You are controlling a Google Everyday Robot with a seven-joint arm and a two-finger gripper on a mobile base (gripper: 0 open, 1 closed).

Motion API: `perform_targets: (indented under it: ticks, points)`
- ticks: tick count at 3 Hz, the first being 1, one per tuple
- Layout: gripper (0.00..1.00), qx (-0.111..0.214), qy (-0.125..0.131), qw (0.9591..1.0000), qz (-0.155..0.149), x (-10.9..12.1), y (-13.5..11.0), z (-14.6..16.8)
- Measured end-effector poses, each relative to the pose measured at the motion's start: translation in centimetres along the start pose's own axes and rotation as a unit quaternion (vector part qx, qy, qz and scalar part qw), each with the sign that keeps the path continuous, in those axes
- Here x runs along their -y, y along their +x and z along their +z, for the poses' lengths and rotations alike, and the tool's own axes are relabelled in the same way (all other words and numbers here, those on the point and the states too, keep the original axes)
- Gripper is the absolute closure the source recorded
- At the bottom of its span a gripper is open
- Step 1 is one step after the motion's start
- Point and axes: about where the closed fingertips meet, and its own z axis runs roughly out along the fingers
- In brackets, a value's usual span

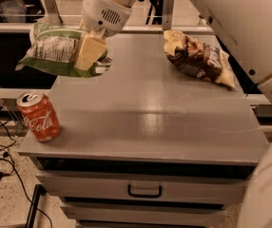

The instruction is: Move green jalapeno chip bag near coke can

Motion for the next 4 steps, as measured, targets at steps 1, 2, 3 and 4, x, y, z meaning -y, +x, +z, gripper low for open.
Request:
perform_targets:
  ticks: [1, 2, 3, 4]
  points:
    - [1.0, 0.001, -0.005, 0.9997, 0.026, 1.4, 1.5, 0.8]
    - [1.0, -0.011, -0.025, 0.9987, 0.042, 0.8, 3.5, 3.1]
    - [1.0, -0.035, -0.035, 0.9974, 0.052, 0.3, 4.6, 4.9]
    - [1.0, -0.048, -0.045, 0.9959, 0.062, 0.3, 5.5, 5.9]
